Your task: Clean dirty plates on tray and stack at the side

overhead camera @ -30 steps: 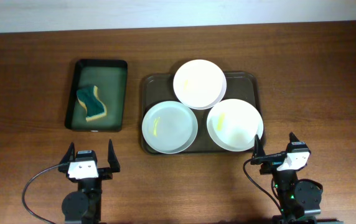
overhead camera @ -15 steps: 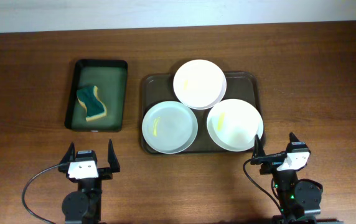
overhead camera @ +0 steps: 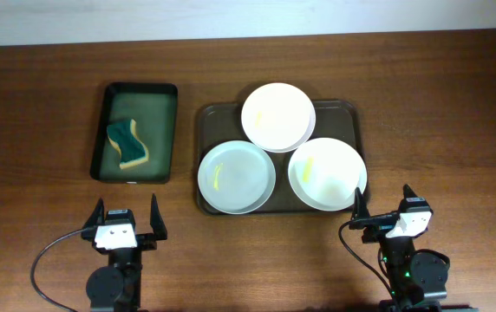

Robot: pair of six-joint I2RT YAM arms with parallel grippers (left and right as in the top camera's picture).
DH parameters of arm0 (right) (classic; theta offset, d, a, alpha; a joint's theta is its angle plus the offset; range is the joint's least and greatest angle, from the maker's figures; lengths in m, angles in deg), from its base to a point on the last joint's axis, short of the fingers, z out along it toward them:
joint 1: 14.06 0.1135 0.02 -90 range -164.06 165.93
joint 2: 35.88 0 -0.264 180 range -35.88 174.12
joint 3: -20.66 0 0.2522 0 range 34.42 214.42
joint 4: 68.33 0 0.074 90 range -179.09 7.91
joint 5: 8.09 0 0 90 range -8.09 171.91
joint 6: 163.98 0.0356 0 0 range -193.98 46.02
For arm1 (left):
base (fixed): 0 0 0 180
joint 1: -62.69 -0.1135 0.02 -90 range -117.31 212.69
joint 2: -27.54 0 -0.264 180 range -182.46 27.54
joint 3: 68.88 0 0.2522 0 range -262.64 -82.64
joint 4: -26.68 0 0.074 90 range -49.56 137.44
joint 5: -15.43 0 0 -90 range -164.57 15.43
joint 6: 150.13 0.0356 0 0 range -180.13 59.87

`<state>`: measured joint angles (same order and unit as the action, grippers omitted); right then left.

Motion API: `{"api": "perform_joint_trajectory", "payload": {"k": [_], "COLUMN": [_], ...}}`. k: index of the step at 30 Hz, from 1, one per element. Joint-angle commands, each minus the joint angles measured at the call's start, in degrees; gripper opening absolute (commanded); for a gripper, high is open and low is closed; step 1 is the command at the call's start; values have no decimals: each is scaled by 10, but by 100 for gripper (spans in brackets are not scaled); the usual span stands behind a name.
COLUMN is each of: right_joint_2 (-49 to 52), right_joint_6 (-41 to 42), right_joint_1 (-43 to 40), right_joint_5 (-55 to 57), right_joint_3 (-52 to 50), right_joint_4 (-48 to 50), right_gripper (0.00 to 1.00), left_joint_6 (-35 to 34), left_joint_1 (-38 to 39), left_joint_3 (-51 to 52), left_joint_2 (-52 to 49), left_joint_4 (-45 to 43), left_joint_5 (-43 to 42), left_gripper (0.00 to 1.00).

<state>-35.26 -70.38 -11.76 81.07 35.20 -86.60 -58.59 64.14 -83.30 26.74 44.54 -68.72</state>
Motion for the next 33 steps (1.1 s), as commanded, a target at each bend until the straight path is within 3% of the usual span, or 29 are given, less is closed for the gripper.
{"api": "perform_joint_trajectory", "payload": {"k": [1,19,22,26,31,33], "right_joint_2": [-2,-2,-2,-2,-2,-2], "right_joint_6": [-2,-2,-2,-2,-2,-2], "right_joint_1": [3,3,3,3,3,3], "right_joint_5": [9,9,9,9,9,9], "right_joint_3": [-5,-5,-5,-5,-5,-5], "right_joint_4": [-1,-1,-1,-1,-1,-1], "right_gripper": [98,98,98,98,98,98], "left_joint_6": [7,6,-70,-97,-96,-64], "left_joint_1": [0,0,0,0,0,0], "left_joint_3": [2,2,1,1,-4,-34], "left_joint_2": [4,4,4,4,4,4], "left_joint_4": [1,1,-13,-148,-379,-397], "left_joint_5": [5,5,-146,-360,-376,-376], "left_gripper": [99,99,99,99,99,99]}}
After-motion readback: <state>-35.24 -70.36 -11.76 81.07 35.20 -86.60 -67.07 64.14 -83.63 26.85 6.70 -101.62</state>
